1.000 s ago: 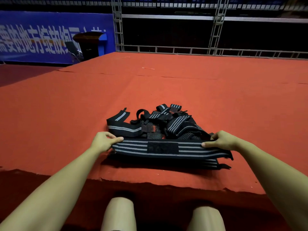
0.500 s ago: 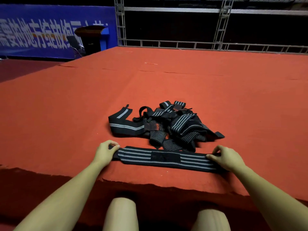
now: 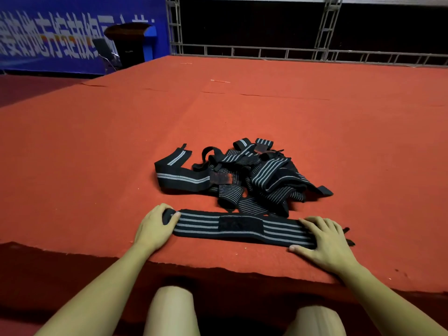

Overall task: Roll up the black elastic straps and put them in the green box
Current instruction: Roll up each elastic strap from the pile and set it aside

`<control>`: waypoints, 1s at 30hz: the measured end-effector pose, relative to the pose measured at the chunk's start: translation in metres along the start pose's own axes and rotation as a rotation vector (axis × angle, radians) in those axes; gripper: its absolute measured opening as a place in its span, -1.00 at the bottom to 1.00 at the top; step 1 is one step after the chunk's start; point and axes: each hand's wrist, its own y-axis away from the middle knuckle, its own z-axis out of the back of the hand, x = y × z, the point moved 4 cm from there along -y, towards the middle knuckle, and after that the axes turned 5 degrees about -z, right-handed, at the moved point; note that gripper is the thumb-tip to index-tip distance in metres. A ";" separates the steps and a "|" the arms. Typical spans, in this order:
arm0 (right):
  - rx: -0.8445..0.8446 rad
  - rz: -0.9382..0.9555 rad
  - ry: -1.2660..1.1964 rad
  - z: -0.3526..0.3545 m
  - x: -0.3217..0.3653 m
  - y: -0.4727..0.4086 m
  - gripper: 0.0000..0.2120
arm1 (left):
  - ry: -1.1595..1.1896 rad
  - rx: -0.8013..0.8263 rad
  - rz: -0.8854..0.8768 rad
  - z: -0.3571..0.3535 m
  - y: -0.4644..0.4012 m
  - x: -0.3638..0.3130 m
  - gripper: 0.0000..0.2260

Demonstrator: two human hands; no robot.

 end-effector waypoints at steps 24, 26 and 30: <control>0.014 -0.176 0.056 -0.005 -0.002 0.001 -0.43 | 0.186 -0.190 0.205 0.007 -0.006 0.022 -0.85; -0.002 -0.197 0.045 -0.005 -0.004 0.000 -0.49 | 0.199 -0.189 0.225 0.007 -0.005 0.019 -0.84; -0.033 -0.238 0.047 -0.006 -0.007 -0.003 -0.59 | 0.217 -0.208 0.232 0.007 -0.006 0.017 -0.83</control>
